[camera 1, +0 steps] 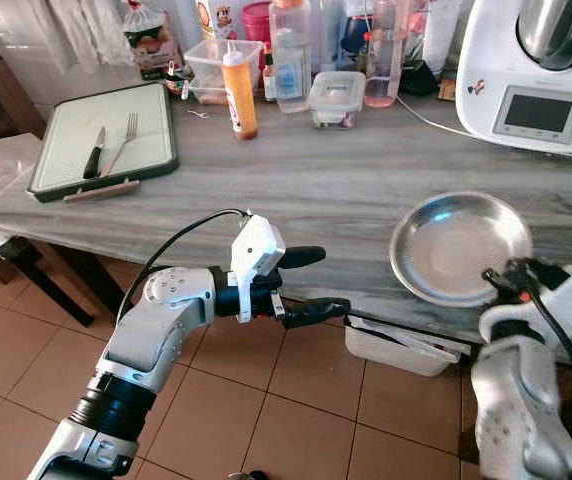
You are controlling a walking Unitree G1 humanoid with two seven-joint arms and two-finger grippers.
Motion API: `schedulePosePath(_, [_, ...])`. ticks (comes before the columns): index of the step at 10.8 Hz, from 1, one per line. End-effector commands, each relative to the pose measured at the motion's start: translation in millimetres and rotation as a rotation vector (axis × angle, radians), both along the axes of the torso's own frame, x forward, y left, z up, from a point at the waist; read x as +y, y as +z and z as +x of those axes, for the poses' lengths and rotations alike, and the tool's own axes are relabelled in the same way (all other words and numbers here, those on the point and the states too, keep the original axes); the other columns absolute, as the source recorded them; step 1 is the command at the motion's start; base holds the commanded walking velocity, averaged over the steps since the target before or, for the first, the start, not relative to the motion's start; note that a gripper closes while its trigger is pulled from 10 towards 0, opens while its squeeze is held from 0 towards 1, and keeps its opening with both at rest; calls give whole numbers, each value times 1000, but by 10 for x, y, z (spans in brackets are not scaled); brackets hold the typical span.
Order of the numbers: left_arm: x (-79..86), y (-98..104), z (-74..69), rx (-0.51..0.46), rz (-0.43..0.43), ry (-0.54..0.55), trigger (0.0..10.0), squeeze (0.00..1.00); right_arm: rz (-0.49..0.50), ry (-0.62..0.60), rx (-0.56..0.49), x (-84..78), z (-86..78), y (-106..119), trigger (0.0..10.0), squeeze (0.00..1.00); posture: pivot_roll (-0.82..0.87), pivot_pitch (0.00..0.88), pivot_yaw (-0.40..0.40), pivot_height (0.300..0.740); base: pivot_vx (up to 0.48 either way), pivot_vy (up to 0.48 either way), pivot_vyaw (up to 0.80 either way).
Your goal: Setting the table
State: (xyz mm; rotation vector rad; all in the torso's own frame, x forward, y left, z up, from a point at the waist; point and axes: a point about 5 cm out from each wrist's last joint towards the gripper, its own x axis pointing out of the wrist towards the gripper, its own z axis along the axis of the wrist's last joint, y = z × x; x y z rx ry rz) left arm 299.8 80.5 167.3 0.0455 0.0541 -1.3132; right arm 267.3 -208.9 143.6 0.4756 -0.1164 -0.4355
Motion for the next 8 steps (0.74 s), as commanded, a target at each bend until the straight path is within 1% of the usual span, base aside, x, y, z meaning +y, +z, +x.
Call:
schedulePosePath(1, [32, 17, -4, -6, 6, 10, 10000, 0, 117, 51, 16, 267, 14, -113, 10000, 0, -36, 65, 88, 740, 0, 0, 0])
schedulePosePath(2, [33, 15, 0, -4, 5, 12, 10000, 0, 127, 78, 39, 309, 14, -177, 10000, 0, -37, 64, 88, 740, 0, 0, 0])
schedulePosePath(3, [16, 15, 0, -9, 6, 8, 10000, 0, 196, 108, 71, 385, 21, -287, 10000, 0, -35, 60, 92, 740, 0, 0, 0])
schedulePosePath(4, [17, 24, 18, -10, 3, 20, 10000, 0, 195, 120, 83, 431, 24, -293, 10000, 0, -37, 59, 95, 740, 0, 0, 0])
schedulePosePath(5, [19, 32, 31, -12, 3, 25, 10000, 0, 224, 132, 84, 486, 24, -284, 10000, 0, -37, 59, 98, 740, 0, 0, 0])
schedulePosePath(6, [10, 26, 19, -11, 7, 14, 10000, 0, 256, 143, 71, 507, 26, -277, 10000, 0, -40, 61, 100, 740, 0, 0, 0])
schedulePosePath(8, [-5, 22, 20, -6, 5, 15, 10000, 0, 302, 125, 66, 467, 35, -288, 10000, 0, -40, 61, 100, 740, 0, 0, 0])
